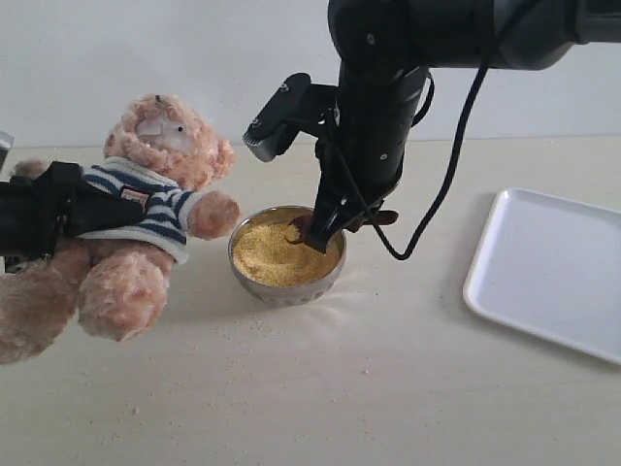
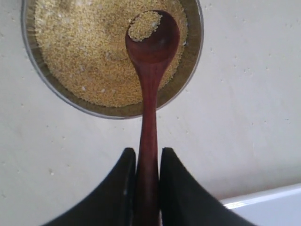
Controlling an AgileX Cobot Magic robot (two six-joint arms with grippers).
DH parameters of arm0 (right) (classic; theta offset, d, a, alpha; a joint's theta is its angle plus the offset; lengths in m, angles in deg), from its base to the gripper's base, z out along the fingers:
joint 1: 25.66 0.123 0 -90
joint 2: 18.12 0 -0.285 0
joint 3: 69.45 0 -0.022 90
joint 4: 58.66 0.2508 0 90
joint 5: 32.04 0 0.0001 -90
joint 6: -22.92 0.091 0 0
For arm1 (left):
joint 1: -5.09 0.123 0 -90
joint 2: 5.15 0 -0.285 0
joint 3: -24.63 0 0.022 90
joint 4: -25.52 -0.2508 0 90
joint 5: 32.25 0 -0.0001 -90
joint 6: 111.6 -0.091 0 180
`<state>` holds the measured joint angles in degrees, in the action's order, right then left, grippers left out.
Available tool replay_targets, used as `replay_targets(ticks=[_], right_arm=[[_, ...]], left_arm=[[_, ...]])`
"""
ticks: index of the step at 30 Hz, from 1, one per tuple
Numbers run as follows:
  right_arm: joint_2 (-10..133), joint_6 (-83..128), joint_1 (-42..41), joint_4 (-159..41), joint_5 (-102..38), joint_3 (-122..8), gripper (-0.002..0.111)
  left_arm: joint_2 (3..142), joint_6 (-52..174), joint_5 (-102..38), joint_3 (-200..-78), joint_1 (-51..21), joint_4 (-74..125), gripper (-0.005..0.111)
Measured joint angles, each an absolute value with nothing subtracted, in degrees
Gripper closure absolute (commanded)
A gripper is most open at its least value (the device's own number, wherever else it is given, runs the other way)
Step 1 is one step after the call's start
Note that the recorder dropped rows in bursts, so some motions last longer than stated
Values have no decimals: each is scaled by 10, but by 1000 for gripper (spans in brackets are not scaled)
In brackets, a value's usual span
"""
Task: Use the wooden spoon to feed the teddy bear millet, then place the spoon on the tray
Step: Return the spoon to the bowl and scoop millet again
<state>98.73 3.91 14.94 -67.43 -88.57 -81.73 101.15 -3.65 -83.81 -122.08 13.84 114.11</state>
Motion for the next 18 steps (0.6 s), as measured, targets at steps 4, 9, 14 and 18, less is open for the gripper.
replay_targets(ticks=[4,9,14,18], right_arm=[[977,40,149,-657,-867,-817,109],[984,41,149,-655,-913,-818,109],[986,45,149,-662,-921,-818,109],[985,57,149,-666,-920,-818,109]], left_arm=[[1011,-38,-836,-1221,138,1144,102],[1011,-40,-836,-1221,138,1144,102],[1011,-41,-836,-1221,138,1143,102],[1011,-41,-836,-1221,138,1143,102]])
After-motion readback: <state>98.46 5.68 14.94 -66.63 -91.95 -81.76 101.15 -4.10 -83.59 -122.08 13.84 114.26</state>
